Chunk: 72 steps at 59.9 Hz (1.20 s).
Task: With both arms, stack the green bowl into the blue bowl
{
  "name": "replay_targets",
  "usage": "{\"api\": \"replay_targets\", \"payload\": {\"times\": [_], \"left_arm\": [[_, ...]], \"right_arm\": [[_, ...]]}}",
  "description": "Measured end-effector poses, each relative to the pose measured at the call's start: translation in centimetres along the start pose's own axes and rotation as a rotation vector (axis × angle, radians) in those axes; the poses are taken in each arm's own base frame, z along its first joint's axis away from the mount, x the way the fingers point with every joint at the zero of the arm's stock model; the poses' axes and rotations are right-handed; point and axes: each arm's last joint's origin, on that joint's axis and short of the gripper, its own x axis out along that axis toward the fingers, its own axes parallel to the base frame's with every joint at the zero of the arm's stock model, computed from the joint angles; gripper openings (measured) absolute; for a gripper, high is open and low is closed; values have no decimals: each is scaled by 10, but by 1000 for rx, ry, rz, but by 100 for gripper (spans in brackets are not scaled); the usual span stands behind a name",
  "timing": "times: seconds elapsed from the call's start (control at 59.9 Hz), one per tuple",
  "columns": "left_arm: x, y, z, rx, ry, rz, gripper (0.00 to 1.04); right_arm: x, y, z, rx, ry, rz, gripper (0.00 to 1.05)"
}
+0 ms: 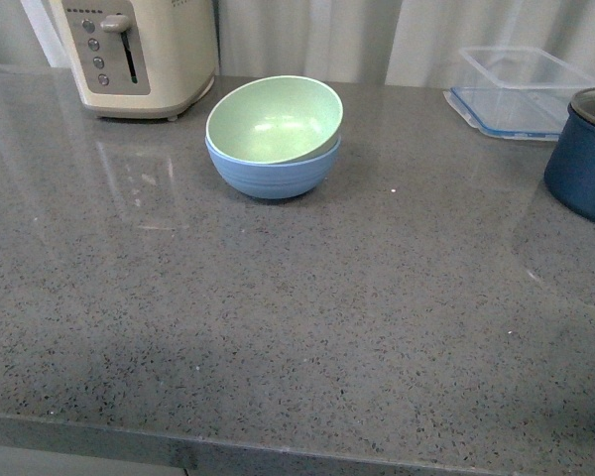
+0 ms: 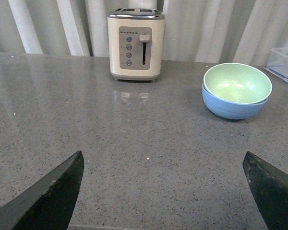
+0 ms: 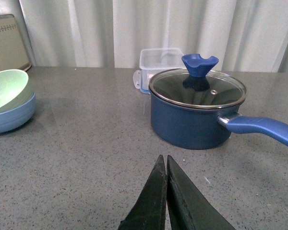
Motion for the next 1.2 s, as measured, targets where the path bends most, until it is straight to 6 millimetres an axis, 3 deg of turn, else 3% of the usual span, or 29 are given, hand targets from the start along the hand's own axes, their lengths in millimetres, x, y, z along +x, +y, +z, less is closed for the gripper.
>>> {"api": "replay_targets", "payload": {"times": [1.151, 1.201], "left_arm": [[0, 0, 0, 0, 0, 0, 98], [0, 0, 0, 0, -1, 0, 98]], "right_arm": [[-34, 0, -1, 0, -5, 2, 1], [-34, 0, -1, -2, -5, 2, 10]]}}
